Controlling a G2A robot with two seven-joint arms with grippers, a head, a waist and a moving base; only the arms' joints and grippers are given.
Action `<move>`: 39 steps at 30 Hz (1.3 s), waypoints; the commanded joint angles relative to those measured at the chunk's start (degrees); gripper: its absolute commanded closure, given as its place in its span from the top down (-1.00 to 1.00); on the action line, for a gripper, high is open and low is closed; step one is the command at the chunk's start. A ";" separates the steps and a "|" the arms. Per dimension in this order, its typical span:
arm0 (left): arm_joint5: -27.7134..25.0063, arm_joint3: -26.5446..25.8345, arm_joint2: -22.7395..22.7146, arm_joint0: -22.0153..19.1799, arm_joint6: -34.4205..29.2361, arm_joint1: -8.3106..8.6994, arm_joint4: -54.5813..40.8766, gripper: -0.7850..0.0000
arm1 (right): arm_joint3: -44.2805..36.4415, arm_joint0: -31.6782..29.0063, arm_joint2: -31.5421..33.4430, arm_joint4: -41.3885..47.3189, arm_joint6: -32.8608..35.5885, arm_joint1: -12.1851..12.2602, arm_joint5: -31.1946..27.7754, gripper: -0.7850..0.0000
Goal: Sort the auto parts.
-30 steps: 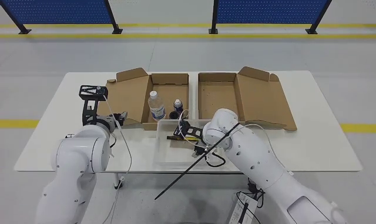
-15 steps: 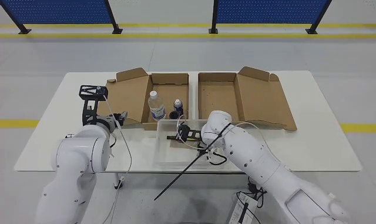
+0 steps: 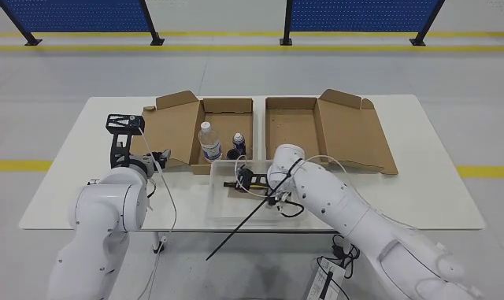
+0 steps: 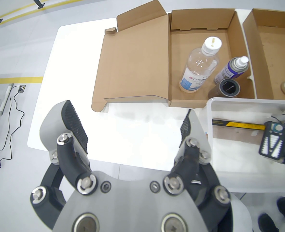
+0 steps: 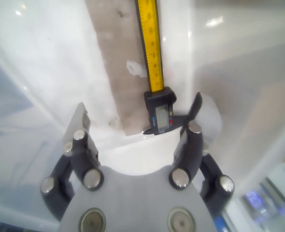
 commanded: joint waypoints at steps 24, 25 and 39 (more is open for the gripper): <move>0.00 0.00 0.00 0.00 0.00 0.00 0.00 1.00 | 1.00 1.08 -1.15 0.50 0.95 -0.07 0.96 0.59; 0.00 0.00 0.00 0.00 0.00 0.00 0.00 1.00 | 1.01 1.10 -1.36 0.52 0.95 -0.16 0.95 0.57; 0.00 0.00 0.00 0.00 0.00 0.00 0.00 1.00 | 3.77 2.82 -4.62 4.02 0.31 -1.05 0.31 0.11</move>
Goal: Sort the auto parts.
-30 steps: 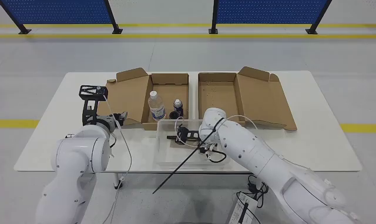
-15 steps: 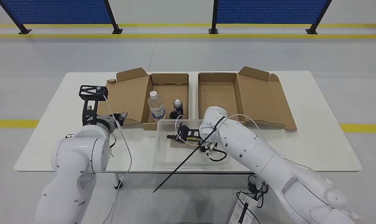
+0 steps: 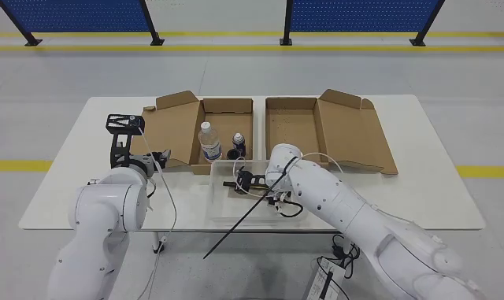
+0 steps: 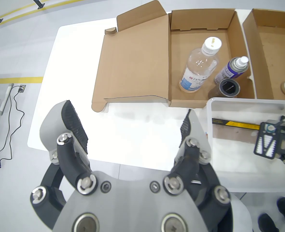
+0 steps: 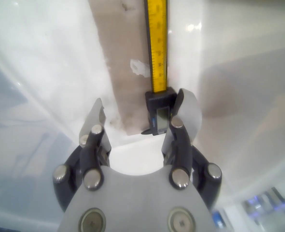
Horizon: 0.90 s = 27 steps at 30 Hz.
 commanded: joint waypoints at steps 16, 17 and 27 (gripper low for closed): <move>0.00 0.00 0.00 0.00 0.00 0.00 0.00 1.00 | -4.96 1.41 -4.51 10.27 3.35 2.42 3.35 -0.18; 0.00 0.00 0.00 0.00 0.00 0.00 0.00 1.00 | -5.48 1.59 -4.91 10.73 3.89 2.66 3.89 -0.18; 0.00 0.00 0.00 0.00 0.00 0.00 0.00 1.00 | -8.80 1.76 -5.58 10.46 6.12 4.19 7.04 -0.41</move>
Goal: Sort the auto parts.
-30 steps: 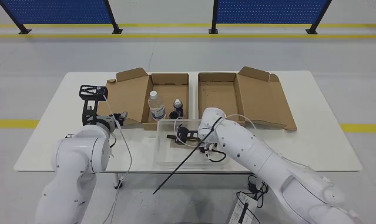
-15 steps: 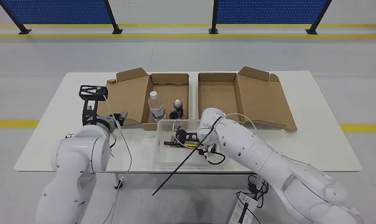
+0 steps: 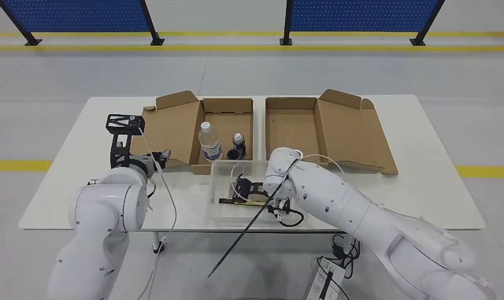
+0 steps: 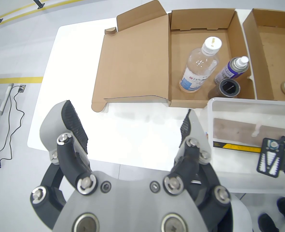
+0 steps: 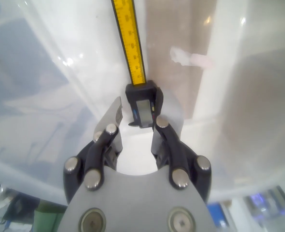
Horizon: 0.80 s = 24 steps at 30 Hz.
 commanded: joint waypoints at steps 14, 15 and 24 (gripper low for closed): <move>0.00 0.00 0.00 0.00 0.00 0.00 0.00 1.00 | 0.48 -0.56 1.04 -2.56 -4.88 -1.36 4.10 -1.00; 0.00 0.00 0.00 0.00 0.00 0.00 0.00 1.00 | 0.58 -0.51 0.97 -2.61 -5.10 -1.57 4.15 -1.00; 0.00 0.00 0.00 0.00 0.00 0.00 0.00 1.00 | 1.67 0.21 0.83 -4.84 -5.01 -2.86 5.17 -0.48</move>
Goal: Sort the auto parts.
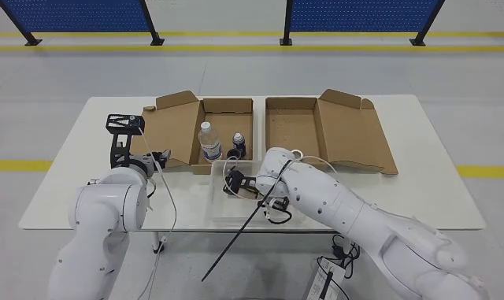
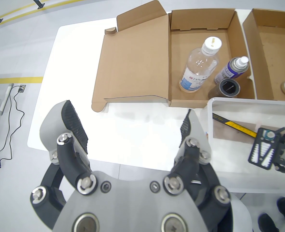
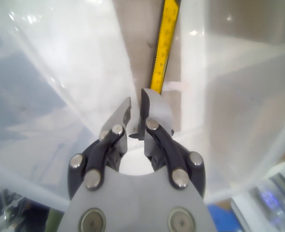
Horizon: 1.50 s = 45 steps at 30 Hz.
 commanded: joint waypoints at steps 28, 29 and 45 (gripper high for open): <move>0.00 0.00 0.00 0.00 0.00 0.00 0.00 1.00 | 3.68 -1.15 4.29 -0.41 0.22 0.10 -3.47 -0.15; 0.00 0.00 0.00 0.00 0.00 0.00 0.00 1.00 | 3.68 -1.19 4.42 -0.46 0.37 0.14 -3.55 -0.15; 0.00 0.00 0.00 0.00 0.00 0.00 0.00 1.00 | 5.54 -2.26 5.75 -0.09 1.57 0.35 -5.10 -0.13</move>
